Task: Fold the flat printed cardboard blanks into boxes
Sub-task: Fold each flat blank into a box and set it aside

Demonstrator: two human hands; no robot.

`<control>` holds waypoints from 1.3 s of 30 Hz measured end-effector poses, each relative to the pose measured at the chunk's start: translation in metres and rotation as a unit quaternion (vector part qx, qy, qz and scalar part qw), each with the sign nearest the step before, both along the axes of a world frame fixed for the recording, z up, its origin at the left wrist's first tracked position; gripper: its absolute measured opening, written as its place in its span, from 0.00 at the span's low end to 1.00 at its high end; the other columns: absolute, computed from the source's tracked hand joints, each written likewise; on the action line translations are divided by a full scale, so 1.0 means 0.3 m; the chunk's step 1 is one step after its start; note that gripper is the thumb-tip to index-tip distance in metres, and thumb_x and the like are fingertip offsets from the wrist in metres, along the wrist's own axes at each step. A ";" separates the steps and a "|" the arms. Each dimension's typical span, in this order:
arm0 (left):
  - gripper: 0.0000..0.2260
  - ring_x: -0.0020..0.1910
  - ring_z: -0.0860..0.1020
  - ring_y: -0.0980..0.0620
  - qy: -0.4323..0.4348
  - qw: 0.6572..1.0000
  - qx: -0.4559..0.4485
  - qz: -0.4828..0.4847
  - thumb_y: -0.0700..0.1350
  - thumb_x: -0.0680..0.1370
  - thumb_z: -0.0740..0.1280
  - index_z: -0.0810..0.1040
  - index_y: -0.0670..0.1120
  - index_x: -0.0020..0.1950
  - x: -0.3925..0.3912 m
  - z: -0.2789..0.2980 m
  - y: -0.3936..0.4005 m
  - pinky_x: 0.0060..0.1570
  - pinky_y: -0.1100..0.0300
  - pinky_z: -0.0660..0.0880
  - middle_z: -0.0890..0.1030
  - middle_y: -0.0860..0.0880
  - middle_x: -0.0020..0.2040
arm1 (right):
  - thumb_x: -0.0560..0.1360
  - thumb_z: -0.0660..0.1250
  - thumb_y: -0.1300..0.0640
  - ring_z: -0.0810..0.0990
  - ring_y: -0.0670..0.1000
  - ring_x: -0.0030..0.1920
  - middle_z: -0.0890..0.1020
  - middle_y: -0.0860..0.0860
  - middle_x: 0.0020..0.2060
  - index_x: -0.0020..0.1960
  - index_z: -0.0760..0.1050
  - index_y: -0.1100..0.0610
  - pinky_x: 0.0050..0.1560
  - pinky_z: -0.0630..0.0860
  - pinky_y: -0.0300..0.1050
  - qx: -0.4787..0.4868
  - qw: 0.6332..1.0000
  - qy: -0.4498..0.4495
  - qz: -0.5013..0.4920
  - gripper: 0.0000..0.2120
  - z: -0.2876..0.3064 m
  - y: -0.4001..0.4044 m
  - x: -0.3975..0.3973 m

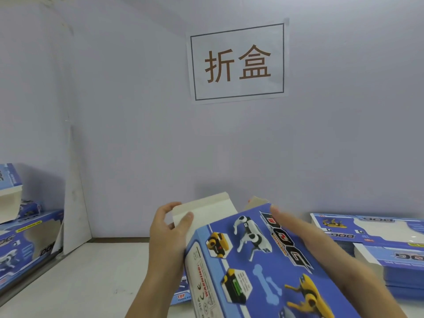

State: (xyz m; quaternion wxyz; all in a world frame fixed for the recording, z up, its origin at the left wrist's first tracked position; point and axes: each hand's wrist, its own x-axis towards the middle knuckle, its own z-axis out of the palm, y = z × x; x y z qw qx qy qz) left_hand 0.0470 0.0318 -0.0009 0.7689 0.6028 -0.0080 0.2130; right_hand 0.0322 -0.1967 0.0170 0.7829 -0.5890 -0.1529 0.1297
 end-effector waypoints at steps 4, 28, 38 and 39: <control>0.08 0.37 0.86 0.52 -0.018 0.998 0.021 0.051 0.52 0.79 0.68 0.71 0.57 0.54 -0.008 0.017 0.003 0.26 0.62 0.77 0.85 0.49 0.43 | 0.64 0.79 0.45 0.86 0.60 0.50 0.86 0.58 0.53 0.55 0.84 0.43 0.42 0.83 0.48 -0.002 0.997 -0.073 0.028 0.19 0.042 0.019 -0.018; 0.36 0.58 0.82 0.47 -0.271 0.935 0.169 -0.153 0.49 0.73 0.72 0.57 0.72 0.73 -0.136 0.123 -0.080 0.50 0.58 0.81 0.81 0.52 0.61 | 0.69 0.79 0.46 0.86 0.57 0.50 0.84 0.50 0.58 0.63 0.73 0.36 0.39 0.84 0.51 0.033 0.906 -0.361 -0.219 0.26 0.097 0.042 -0.088; 0.21 0.52 0.83 0.52 -0.166 0.957 0.186 -0.147 0.48 0.76 0.71 0.69 0.59 0.67 -0.078 0.047 -0.092 0.45 0.60 0.81 0.81 0.50 0.54 | 0.76 0.64 0.50 0.85 0.46 0.40 0.84 0.43 0.47 0.62 0.73 0.43 0.34 0.81 0.38 -0.071 0.918 -0.331 -0.208 0.15 0.032 0.050 -0.035; 0.20 0.50 0.83 0.54 -0.156 0.959 0.175 -0.158 0.54 0.76 0.70 0.69 0.59 0.66 -0.075 0.045 -0.092 0.45 0.59 0.80 0.81 0.51 0.53 | 0.76 0.63 0.47 0.83 0.47 0.34 0.84 0.45 0.40 0.61 0.73 0.43 0.32 0.78 0.37 -0.079 0.913 -0.338 -0.215 0.14 0.031 0.060 -0.040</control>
